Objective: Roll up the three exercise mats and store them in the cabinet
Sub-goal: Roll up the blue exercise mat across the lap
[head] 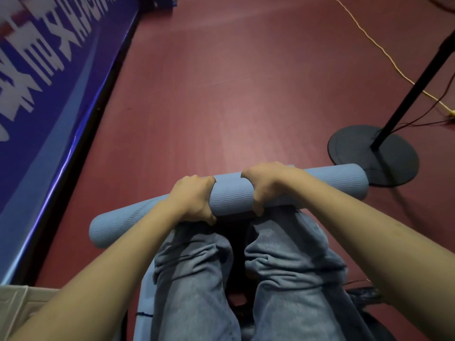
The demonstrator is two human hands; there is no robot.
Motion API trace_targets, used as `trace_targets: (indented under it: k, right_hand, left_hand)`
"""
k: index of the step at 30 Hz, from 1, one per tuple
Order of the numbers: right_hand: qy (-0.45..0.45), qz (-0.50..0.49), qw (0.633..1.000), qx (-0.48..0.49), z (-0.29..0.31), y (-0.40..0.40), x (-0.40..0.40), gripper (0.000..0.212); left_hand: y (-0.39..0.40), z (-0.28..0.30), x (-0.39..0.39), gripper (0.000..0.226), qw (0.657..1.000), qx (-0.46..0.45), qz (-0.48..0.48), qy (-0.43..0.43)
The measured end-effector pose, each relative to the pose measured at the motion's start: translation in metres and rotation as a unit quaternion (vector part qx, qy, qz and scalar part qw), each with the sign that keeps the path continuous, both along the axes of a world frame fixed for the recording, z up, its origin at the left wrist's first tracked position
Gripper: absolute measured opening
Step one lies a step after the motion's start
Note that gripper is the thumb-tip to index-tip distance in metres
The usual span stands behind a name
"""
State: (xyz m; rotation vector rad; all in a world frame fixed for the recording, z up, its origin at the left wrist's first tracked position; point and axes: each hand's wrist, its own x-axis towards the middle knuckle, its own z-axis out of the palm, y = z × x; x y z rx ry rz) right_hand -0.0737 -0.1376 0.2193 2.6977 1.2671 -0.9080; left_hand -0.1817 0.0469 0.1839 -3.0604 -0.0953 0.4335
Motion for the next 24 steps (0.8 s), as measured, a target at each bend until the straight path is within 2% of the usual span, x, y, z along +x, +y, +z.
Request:
trace_targets:
  k: [5,10,18,24]
  right_hand:
    - [-0.115,0.032,0.990,0.076,-0.023,-0.023,-0.001,0.085]
    - [-0.182,0.032,0.979,0.088,-0.031,-0.027,-0.007,0.086]
    - [-0.123,0.033,0.989,0.070,0.014,-0.045,-0.043,0.083]
    - [-0.141,0.069,0.985,0.075,0.030,-0.083,-0.105,0.070]
  left_hand:
    - [0.004,0.006,0.021,0.073,0.994,-0.043,0.041,0.091]
    - [0.004,0.001,0.019,0.073,0.994,-0.060,0.047,0.084]
    - [-0.013,0.047,-0.022,0.067,0.996,-0.025,-0.004,0.086]
    - [-0.056,0.068,-0.089,0.064,0.995,-0.001,-0.020,0.095]
